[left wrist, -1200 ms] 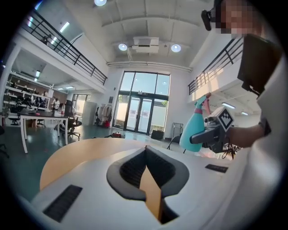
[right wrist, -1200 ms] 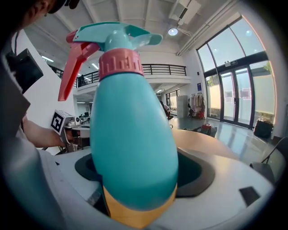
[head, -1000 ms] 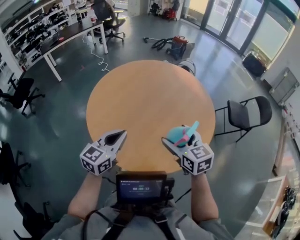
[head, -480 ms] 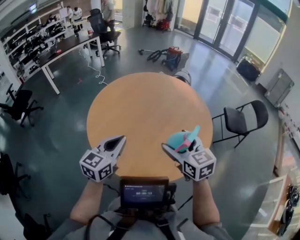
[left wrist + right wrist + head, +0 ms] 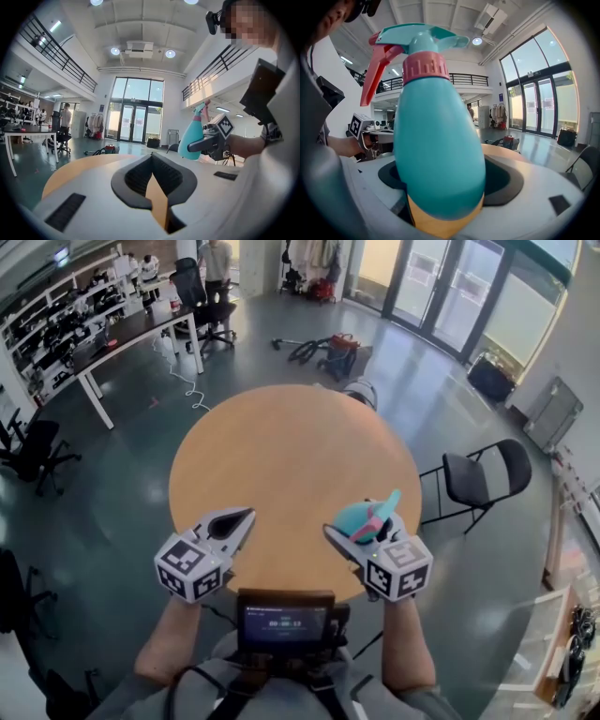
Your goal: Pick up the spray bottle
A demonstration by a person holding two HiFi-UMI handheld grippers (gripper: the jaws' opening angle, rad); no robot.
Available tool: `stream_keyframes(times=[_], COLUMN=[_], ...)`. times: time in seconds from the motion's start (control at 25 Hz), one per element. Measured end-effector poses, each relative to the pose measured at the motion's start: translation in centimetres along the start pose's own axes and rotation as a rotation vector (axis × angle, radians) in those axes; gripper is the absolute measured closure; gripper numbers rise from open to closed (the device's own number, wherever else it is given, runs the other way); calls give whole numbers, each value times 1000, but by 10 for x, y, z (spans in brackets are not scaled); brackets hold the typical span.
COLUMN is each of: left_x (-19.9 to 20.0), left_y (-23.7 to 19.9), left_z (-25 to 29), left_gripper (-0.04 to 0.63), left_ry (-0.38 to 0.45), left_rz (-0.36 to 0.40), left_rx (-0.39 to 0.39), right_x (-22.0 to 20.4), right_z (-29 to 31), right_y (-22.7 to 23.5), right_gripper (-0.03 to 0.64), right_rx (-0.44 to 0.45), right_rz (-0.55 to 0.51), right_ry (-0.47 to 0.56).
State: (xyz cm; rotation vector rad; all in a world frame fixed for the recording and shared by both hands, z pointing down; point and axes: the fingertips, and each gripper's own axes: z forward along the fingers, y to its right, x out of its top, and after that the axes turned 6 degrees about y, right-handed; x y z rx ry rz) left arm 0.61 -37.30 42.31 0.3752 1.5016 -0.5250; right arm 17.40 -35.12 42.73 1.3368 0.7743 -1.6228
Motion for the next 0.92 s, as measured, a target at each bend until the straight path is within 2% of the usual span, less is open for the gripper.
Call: stream_keyframes(times=[0.32,0.92], left_x=[4,-1], left_y=[-1,1], left_z=[2,5], left_gripper=[592,592], left_ry=[1,0], left_rz=[24,-23], left_rx=[6,12], right_x=[5,4], right_z=[1,-3], right_y=[3,7], right_gripper=[169,169], right_rx=[-10,-11], right_rz=[-4,-1], right_ry=[-7,-7])
